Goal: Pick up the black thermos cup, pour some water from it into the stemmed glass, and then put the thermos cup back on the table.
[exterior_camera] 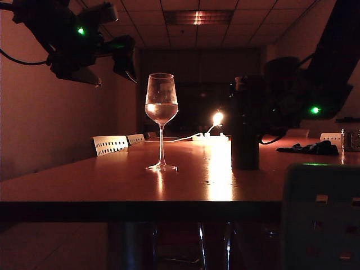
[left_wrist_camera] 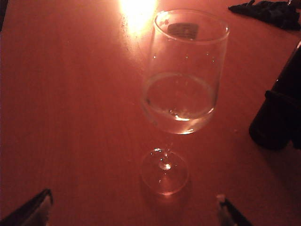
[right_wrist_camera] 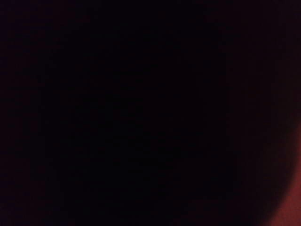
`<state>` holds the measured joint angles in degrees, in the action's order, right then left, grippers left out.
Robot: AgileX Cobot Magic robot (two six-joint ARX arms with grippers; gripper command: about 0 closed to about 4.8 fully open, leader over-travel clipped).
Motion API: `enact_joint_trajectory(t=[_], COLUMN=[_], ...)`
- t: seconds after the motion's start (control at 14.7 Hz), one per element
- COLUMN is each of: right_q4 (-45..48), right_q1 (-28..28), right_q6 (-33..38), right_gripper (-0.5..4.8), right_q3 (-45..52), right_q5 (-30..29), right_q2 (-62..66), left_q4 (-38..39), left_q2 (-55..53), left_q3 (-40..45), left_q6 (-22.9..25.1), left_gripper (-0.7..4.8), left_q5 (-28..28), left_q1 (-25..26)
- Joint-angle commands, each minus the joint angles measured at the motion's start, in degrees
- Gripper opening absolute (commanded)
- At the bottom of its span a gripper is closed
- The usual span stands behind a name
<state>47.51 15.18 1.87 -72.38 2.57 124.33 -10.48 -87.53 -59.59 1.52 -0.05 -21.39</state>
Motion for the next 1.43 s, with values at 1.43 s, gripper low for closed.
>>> enact_joint_trajectory(t=[1.43], right_q4=[-65.92], right_q1=[0.00], right_q6=[-0.63], right_gripper=[4.79], right_q3=[23.78], right_q5=[-10.38], right_q2=[-99.45], left_q4=[50.62], left_q2=[60.85], left_q3=[0.04], left_q6=[0.70], left_gripper=[4.79], left_q5=[9.57], left_q1=[-0.11])
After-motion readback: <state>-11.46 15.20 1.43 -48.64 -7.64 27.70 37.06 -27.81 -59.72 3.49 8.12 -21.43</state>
